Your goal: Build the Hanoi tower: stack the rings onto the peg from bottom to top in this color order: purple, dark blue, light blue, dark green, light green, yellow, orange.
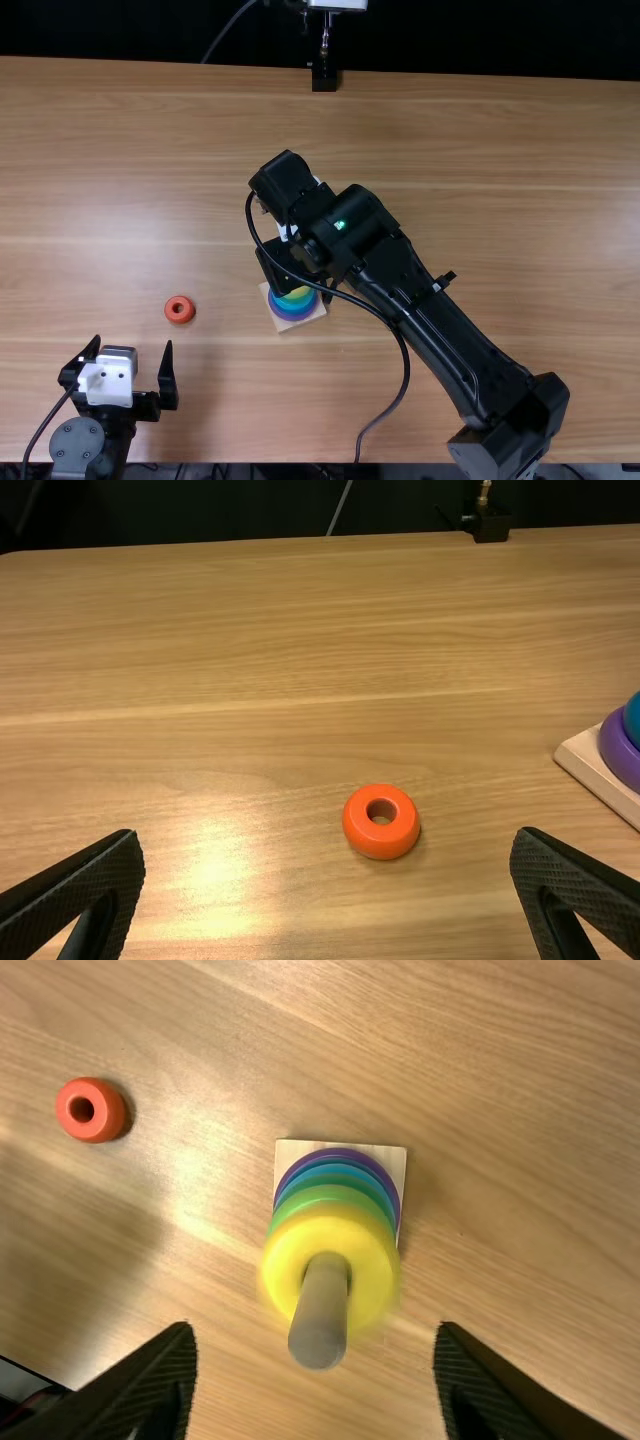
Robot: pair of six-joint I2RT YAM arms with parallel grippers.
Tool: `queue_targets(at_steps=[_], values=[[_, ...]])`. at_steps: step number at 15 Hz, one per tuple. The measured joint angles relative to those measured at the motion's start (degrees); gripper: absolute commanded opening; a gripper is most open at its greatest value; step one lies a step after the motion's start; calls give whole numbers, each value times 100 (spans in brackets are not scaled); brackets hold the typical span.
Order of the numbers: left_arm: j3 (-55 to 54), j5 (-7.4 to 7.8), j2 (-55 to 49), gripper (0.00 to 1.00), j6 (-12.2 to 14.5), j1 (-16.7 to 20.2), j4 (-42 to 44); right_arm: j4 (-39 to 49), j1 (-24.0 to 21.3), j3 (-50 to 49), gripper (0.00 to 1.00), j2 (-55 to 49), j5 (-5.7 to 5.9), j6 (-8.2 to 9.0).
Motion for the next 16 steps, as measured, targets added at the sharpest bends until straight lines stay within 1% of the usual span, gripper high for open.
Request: queue_targets(at_steps=[4, 6, 7, 9, 11, 16], values=[[0, -2, -2, 100, -2, 2, 0, 48, 0, 140, 100, 4, 0, 61], [0, 0, -2, 100, -2, 2, 2, 94, -9, 463, 100, 4, 2, 173], [0, 0, 0, 100, -2, 0, 0, 175, -66, 487, 100, 4, -4, 221], [0, 2, -2, 100, 0, 2, 2, 415, -365, 387, 100, -76, -26, 260], [2, -2, 0, 100, 2, 2, 4, 887, -881, -422, 100, -684, -22, 254], [0, 0, 0, 100, 2, 2, 2, 3665, -2181, -2988, 100, -2712, -28, 214]])
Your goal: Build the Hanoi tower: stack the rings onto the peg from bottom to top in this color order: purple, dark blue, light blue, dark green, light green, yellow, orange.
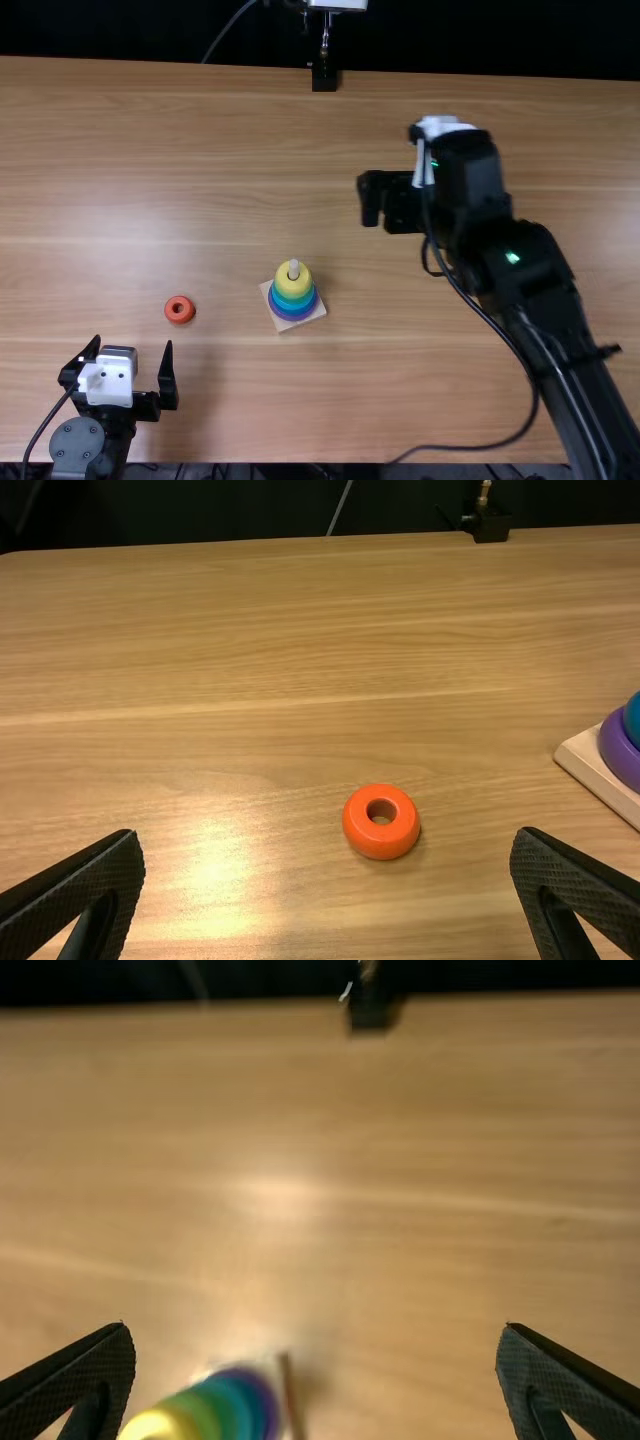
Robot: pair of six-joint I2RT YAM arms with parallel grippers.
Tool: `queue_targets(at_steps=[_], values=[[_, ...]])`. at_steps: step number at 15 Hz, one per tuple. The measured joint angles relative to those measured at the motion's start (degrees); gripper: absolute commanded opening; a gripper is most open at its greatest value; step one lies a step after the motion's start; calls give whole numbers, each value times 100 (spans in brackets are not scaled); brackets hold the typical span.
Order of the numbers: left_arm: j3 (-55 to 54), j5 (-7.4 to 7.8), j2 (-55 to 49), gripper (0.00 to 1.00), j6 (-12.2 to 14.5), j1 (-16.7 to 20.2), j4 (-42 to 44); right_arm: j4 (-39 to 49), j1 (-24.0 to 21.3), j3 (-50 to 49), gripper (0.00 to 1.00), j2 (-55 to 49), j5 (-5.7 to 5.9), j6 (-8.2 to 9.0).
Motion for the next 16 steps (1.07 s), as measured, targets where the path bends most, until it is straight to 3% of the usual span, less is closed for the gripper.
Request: queue_targets(at_steps=[2, 5, 7, 9, 11, 16], values=[[0, 0, 0, 100, -2, 0, 0, 756, -619, -1237, 100, -984, 11, -188], [0, 0, 0, 100, -7, 0, 0, 2094, -940, -2946, 100, -2306, 20, -907], [0, 0, 0, 100, -2, 0, 2, 3250, -1281, -3875, 100, -3012, 7, -1202], [0, 2, -2, 100, -2, 0, 2, 3600, -1840, -4592, 100, -3751, 11, -1309], [0, 0, 0, 100, 2, 0, 2, 3628, -2105, -5399, 100, -4529, 9, -1364], [0, 0, 0, 100, -2, -2, 0, 3556, -2149, -7370, 100, -7324, 7, -1412]])
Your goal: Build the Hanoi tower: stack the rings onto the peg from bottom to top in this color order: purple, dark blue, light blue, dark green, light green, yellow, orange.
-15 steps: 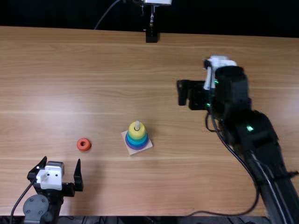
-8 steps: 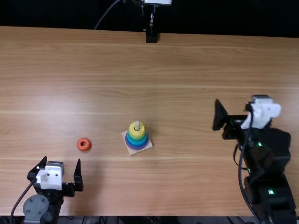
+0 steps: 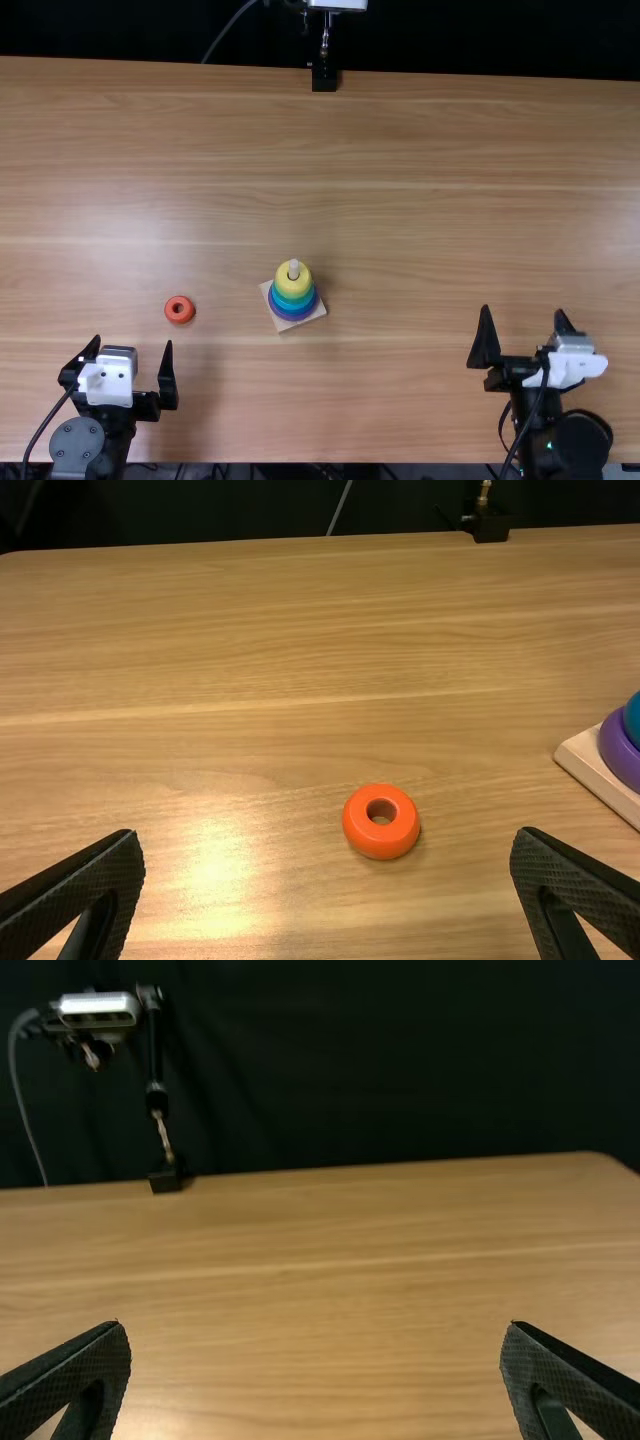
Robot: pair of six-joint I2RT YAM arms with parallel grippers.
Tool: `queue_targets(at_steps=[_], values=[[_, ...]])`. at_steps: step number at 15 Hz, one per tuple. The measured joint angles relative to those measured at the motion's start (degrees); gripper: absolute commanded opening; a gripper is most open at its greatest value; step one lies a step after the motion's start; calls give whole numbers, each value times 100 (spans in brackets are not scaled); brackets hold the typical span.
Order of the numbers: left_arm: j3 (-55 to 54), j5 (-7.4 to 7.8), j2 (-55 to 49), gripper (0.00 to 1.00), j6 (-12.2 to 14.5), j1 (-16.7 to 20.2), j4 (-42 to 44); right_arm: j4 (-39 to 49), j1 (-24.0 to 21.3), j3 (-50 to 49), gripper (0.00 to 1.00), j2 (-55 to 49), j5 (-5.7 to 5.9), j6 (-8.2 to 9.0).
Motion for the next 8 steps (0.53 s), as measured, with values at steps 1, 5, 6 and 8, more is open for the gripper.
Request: queue_targets(at_steps=[1, 5, 6, 8], values=[[0, -2, 0, 100, -2, 2, -2, -15, 0, -326, 100, -302, -2, -4], [0, -2, 0, 100, -2, 0, -2, -26, 0, -994, 100, -903, 2, -11], [0, 0, -2, 100, -2, 2, -2, -20, 2, -1110, 100, -1106, 0, -22], [0, -2, 0, 100, -2, 2, -2, -203, 0, -1211, 100, -1318, 0, -33]])
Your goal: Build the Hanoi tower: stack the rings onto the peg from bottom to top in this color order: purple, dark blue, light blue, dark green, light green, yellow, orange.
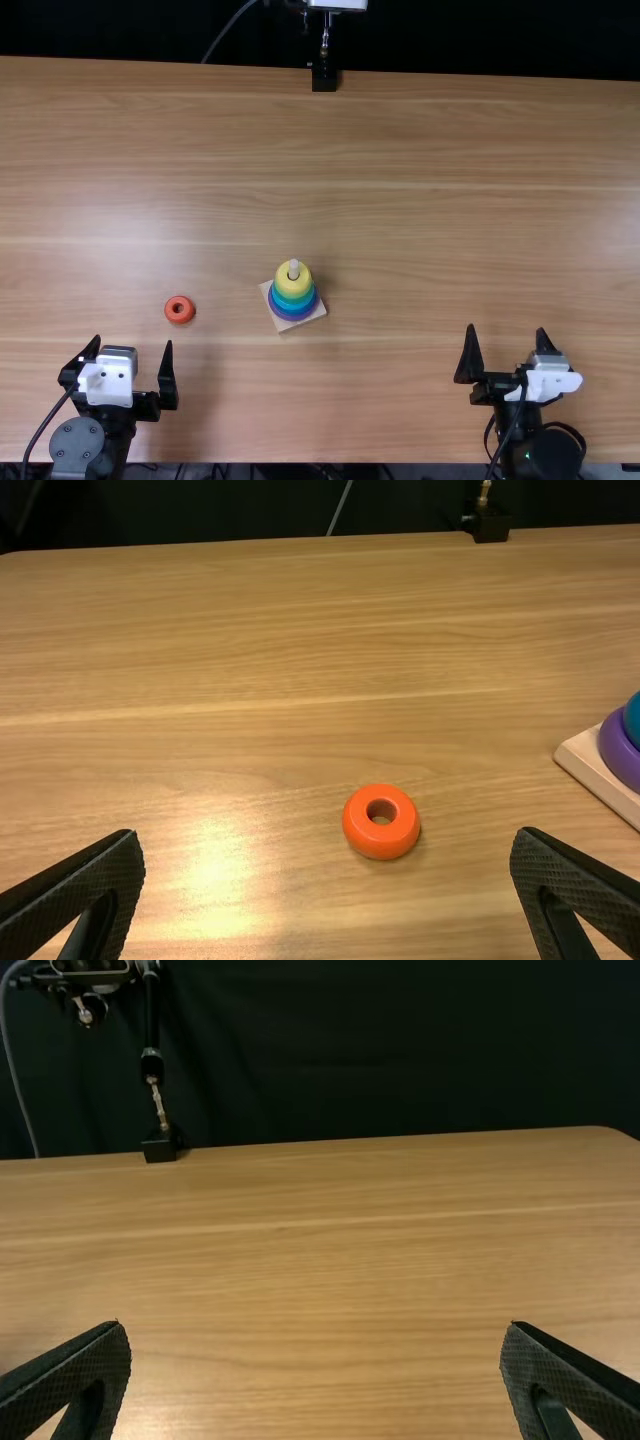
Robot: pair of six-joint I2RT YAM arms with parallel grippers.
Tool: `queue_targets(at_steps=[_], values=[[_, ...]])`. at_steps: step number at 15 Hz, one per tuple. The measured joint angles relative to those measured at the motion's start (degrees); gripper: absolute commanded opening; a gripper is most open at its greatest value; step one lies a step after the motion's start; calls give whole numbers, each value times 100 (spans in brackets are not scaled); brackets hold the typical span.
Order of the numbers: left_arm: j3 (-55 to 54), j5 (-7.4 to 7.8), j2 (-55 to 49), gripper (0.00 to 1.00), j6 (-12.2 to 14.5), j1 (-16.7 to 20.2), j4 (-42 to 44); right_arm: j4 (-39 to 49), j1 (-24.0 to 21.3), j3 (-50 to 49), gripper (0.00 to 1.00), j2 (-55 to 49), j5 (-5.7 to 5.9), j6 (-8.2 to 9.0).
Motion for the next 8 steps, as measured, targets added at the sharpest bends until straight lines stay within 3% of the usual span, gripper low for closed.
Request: queue_targets(at_steps=[8], values=[[0, 2, -2, 100, 2, 0, 2, -796, 2, 243, 100, 0, 0, -15]])
